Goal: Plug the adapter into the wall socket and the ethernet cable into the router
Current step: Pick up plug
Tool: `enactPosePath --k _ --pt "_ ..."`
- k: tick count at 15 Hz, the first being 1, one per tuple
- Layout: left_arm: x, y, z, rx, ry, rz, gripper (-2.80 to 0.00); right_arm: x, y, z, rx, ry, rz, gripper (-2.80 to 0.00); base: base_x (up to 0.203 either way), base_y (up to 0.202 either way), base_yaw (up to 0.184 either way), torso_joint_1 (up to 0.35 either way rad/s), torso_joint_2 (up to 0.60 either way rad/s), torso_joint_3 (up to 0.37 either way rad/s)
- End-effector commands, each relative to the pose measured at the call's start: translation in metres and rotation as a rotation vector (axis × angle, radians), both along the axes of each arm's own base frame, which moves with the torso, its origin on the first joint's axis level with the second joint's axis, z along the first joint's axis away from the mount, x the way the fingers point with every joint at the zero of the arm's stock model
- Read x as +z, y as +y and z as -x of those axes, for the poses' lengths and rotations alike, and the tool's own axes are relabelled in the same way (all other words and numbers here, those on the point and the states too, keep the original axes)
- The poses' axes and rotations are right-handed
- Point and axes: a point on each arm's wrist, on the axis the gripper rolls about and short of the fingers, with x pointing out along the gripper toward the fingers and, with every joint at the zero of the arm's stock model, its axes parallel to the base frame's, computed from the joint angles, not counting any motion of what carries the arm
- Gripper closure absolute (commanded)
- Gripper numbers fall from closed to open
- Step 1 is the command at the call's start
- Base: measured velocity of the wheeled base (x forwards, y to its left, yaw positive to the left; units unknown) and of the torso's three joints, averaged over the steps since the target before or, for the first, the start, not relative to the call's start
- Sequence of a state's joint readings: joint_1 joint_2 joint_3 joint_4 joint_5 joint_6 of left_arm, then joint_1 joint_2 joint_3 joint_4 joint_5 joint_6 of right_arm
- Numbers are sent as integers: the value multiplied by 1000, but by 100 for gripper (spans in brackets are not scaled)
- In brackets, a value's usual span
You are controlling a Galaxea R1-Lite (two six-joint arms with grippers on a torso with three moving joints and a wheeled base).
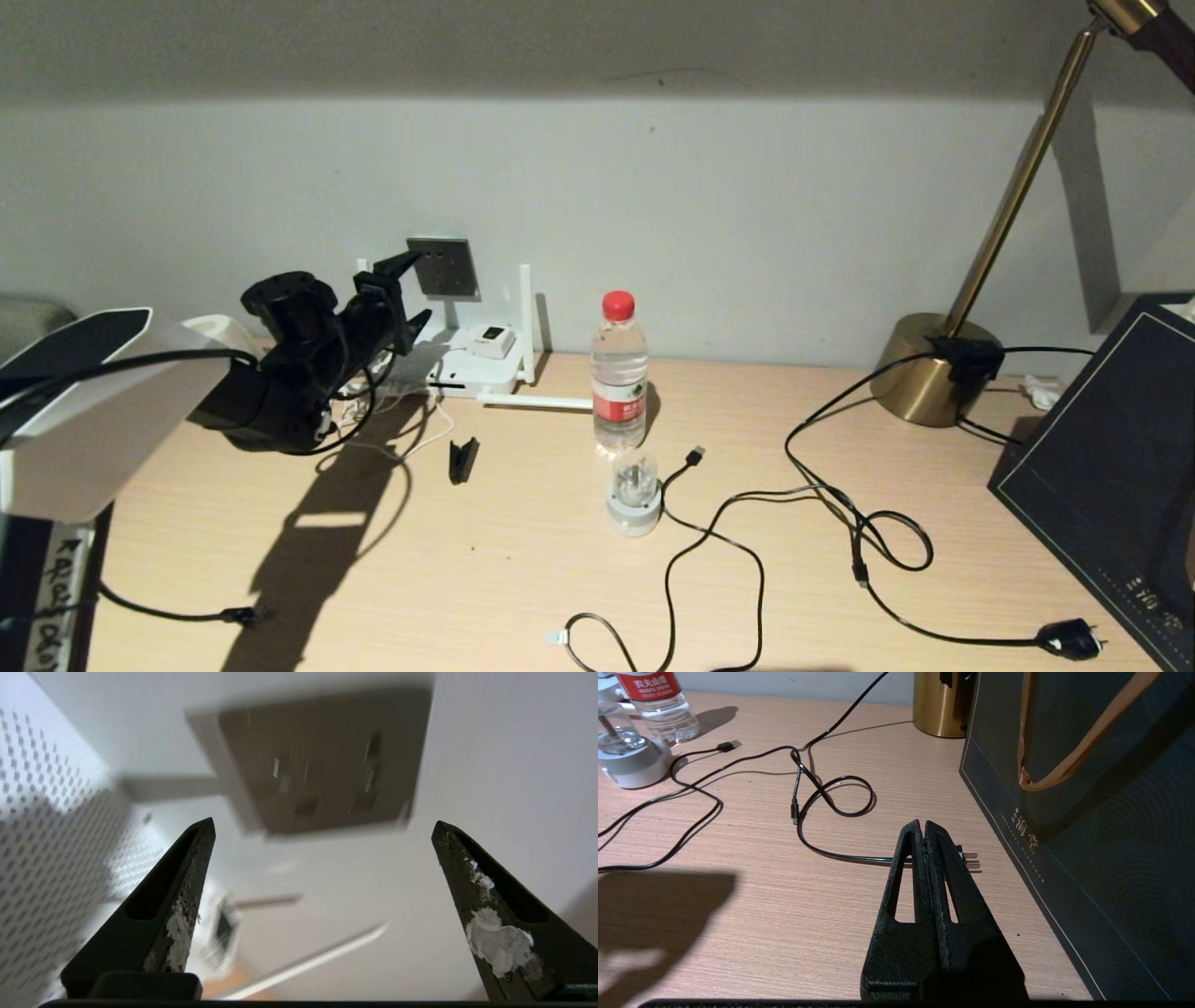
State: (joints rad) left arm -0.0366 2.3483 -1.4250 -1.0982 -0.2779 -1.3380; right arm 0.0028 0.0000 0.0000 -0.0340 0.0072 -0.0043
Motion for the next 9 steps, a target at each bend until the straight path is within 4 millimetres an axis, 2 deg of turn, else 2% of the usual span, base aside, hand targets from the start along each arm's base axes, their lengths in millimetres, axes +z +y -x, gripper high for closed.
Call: enactPosePath --k 1,4,6,9 --pt "-1 -9 10 13 -47 -202 -280 -3 0 -1 1 9 0 0 0 0 0 0 0 0" --pt "-24 -28 22 25 -154 -577 -280 -3 0 -1 1 9 0 0 0 0 0 0 0 0" --pt "-29 -47 27 6 -214 -696 -280 -3 0 -1 1 9 0 0 0 0 0 0 0 0" --pt "-58 -59 21 2 -259 -933 -280 -3 0 -1 1 9 0 0 0 0 0 0 0 0"
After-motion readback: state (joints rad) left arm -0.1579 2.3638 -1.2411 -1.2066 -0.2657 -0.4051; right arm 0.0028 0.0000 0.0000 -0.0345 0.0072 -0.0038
